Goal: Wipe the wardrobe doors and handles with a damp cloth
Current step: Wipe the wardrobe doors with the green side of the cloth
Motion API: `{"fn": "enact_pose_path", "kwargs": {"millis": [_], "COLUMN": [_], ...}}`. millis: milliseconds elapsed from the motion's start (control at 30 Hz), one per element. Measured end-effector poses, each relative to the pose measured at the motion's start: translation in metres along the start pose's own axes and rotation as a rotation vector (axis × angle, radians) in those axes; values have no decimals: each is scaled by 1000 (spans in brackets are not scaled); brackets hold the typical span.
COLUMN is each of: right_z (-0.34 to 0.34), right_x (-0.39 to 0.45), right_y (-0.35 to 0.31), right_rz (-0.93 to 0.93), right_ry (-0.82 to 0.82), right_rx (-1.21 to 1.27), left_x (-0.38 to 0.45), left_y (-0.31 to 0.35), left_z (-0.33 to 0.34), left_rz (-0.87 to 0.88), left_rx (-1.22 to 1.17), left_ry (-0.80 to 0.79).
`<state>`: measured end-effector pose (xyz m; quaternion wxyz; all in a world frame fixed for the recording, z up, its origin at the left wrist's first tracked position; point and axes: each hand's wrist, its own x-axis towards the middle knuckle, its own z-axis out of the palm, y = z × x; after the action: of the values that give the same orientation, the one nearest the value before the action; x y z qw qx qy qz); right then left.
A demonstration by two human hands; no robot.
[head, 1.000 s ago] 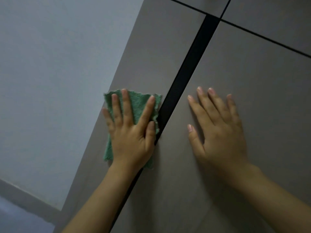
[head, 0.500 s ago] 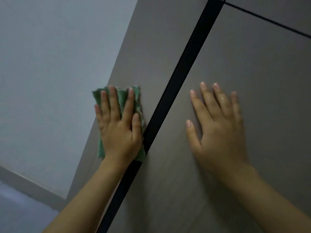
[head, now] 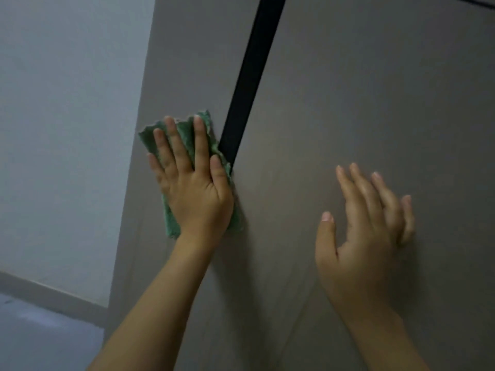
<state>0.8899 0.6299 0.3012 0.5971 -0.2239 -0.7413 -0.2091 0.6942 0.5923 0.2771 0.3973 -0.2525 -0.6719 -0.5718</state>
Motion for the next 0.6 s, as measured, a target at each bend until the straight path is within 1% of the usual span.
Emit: {"fn": "enact_pose_path", "kwargs": {"millis": [33,67,167,233,333,400,467,533,600], "right_z": [-4,-8,-16,-19,-23,-28,-34,-37,-38], "right_x": [-3,-5,-6,-4,0,2,5,6,4], "right_y": [6,12,26,34,49,59,66,72,78], "right_rz": [15,28,50,65,75,84,100,104,93], "right_ry": [6,14,24,12,3,32,81,131,133], "right_rx": [-1,-3,-30,-30,-1,36,81,98,84], "left_x": [-2,-5,-22,-28,-22,-6,4,-7,-38], "left_y": [14,29,58,55,55,76,106,121,107], "left_z": [2,4,10,10,7,8,12,17,19], "left_rz": [0,55,332,416,398,366,379,498,690], "left_rx": [-3,-6,10,38,76,65,56,56,65], "left_ry": [0,-9,-69,-101,-117,-103,-88,-109,-183]}}
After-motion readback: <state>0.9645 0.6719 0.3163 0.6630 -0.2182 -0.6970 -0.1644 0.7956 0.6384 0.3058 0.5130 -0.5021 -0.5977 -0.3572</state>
